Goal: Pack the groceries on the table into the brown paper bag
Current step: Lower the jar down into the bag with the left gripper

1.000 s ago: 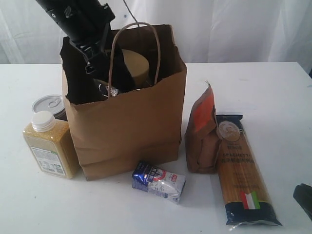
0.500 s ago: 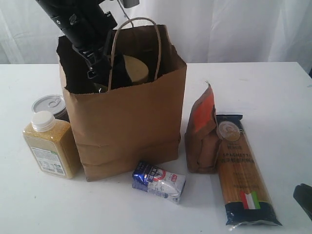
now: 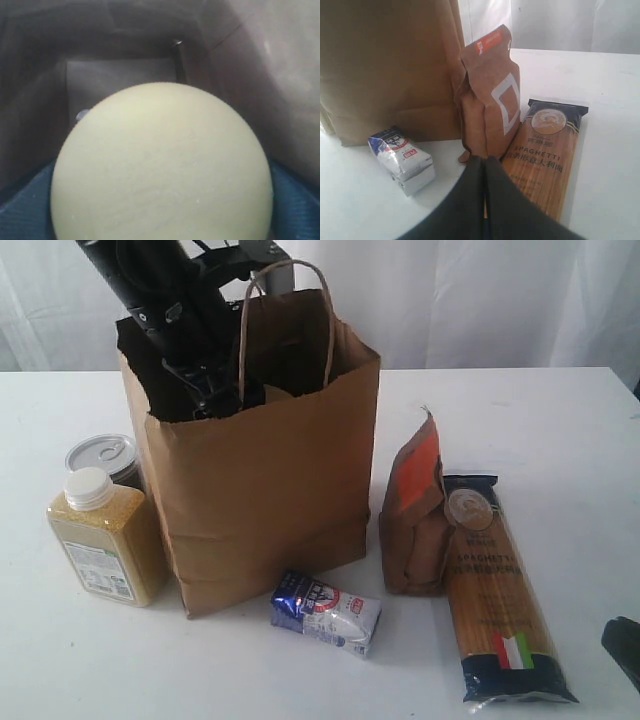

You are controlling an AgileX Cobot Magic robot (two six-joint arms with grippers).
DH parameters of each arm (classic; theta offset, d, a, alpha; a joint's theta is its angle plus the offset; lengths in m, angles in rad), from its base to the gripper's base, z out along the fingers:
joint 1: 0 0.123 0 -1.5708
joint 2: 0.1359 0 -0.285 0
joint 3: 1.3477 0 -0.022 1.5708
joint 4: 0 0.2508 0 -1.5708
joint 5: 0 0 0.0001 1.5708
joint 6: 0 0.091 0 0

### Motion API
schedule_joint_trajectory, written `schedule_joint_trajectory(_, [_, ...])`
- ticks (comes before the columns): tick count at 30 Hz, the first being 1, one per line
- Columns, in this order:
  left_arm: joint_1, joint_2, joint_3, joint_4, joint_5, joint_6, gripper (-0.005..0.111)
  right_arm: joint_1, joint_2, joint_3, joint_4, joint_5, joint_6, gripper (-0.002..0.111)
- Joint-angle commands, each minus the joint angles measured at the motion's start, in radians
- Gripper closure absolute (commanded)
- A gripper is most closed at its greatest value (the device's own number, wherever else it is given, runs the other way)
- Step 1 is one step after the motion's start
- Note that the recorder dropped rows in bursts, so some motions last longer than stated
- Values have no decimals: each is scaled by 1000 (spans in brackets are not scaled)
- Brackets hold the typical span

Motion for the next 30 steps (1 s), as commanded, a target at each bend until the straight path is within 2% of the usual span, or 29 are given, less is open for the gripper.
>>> schedule_joint_trajectory(1, [0,-12,-1,15,80,-24,107,-5,-5,6,0,-5,4,108])
schedule_joint_trajectory(3, [0,-12,-1,15,73,-31,107,-5,-5,6,0,-5,4,108])
schedule_joint_trajectory(5, [0,-12,-1,17,64,-38,99,-5,-5,6,0,-5,4,108])
schedule_joint_trajectory(6, [0,-12,-1,19,47,-68,84,-5,-5,6,0,-5,4,108])
schedule_joint_trajectory(7, [0,-12,-1,24,45,-79,75,-5,-5,6,0,-5,4,108])
schedule_joint_trajectory(8, [0,-12,-1,32,42,-92,55,-5,-5,6,0,-5,4,108])
schedule_joint_trajectory(9, [0,-12,-1,35,42,-106,47,-5,-5,6,0,-5,4,108])
schedule_joint_trajectory(10, [0,-12,-1,42,40,-122,32,-5,-5,6,0,-5,4,108])
schedule_joint_trajectory(12, [0,-12,-1,46,40,-150,26,-5,-5,6,0,-5,4,108])
schedule_joint_trajectory(19, [0,-19,-1,56,48,-203,25,-5,-5,6,0,-5,4,108])
schedule_joint_trajectory(23, [0,-19,-1,56,37,-240,2,-5,-5,6,0,-5,4,108])
schedule_joint_trajectory(30, [0,-19,-1,56,51,-244,2,-5,-5,6,0,-5,4,108])
